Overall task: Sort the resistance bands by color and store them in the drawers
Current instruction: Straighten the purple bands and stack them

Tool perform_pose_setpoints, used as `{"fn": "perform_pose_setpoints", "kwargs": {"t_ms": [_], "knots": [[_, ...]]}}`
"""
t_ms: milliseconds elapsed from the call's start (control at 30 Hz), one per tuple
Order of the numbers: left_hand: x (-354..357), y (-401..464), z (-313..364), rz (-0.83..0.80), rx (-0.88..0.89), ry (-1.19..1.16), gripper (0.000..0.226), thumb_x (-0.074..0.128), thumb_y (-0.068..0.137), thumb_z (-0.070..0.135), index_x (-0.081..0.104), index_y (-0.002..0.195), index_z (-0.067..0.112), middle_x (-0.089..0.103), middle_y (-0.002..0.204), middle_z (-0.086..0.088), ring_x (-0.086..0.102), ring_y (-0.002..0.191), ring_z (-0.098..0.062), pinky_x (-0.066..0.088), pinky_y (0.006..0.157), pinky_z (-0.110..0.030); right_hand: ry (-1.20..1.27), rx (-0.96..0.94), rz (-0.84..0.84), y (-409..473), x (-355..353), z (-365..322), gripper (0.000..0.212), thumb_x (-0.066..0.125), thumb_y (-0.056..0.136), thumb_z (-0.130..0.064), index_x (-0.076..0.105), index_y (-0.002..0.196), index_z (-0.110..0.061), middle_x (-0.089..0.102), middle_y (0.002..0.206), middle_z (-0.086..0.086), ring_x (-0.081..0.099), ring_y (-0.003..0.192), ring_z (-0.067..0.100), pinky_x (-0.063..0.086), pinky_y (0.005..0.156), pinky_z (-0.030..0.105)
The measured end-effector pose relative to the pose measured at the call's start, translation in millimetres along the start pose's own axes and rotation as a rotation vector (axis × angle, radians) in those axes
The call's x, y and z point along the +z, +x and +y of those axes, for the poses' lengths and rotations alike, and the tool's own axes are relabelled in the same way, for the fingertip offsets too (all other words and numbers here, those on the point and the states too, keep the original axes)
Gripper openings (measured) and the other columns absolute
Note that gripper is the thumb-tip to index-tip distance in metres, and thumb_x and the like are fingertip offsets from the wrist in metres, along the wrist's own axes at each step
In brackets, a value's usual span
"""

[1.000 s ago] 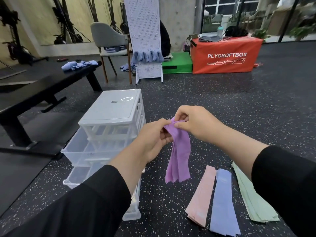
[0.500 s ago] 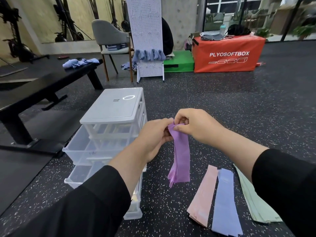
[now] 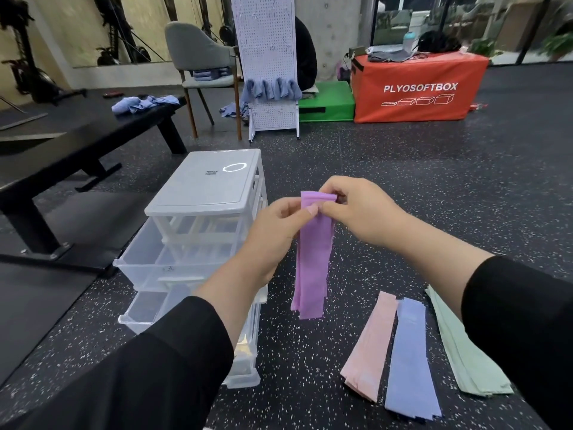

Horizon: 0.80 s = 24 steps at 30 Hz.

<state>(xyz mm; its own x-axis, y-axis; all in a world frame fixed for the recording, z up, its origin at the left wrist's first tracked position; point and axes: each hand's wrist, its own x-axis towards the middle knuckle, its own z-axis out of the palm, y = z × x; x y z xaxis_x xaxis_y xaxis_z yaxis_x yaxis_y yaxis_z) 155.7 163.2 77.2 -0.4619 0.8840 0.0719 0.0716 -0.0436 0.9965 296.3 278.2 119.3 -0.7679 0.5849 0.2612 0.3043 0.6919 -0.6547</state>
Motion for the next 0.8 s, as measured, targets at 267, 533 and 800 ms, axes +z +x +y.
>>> {"fn": "perform_pose_setpoints", "kwargs": {"t_ms": [267, 533, 800], "knots": [[1.9, -9.2, -47.7, -0.101, -0.145, 0.022, 0.023, 0.070, 0.095, 0.015, 0.069, 0.118, 0.012, 0.077, 0.112, -0.004, 0.071, 0.110, -0.022, 0.052, 0.102, -0.038, 0.131, 0.059, 0.040, 5.6, -3.8, 4.1, 0.007, 0.071, 0.095, -0.026, 0.067, 0.092, -0.020, 0.069, 0.074, -0.003, 0.050, 0.053, 0.006, 0.039, 0.051, 0.021], [14.1, -27.4, -122.6, -0.177, -0.356, 0.097, 0.010, 0.065, 0.097, 0.011, 0.068, 0.104, 0.018, 0.077, 0.106, 0.001, 0.071, 0.094, -0.017, 0.052, 0.086, -0.040, 0.089, 0.237, 0.050, 12.1, 0.3, 48.6, 0.007, 0.068, 0.096, -0.025, 0.069, 0.093, -0.019, 0.066, 0.077, 0.003, 0.052, 0.055, 0.017, 0.042, 0.046, 0.024], [24.4, -36.1, -194.6, -0.186, -0.554, 0.072, 0.023, 0.067, 0.096, 0.024, 0.069, 0.100, 0.002, 0.076, 0.096, -0.009, 0.064, 0.084, -0.022, 0.048, 0.079, -0.036, 0.040, 0.462, 0.006, 21.4, 37.5, 137.1, 0.006, 0.068, 0.094, -0.024, 0.070, 0.091, -0.019, 0.071, 0.096, 0.011, 0.066, 0.074, 0.033, 0.057, 0.065, 0.039]]}}
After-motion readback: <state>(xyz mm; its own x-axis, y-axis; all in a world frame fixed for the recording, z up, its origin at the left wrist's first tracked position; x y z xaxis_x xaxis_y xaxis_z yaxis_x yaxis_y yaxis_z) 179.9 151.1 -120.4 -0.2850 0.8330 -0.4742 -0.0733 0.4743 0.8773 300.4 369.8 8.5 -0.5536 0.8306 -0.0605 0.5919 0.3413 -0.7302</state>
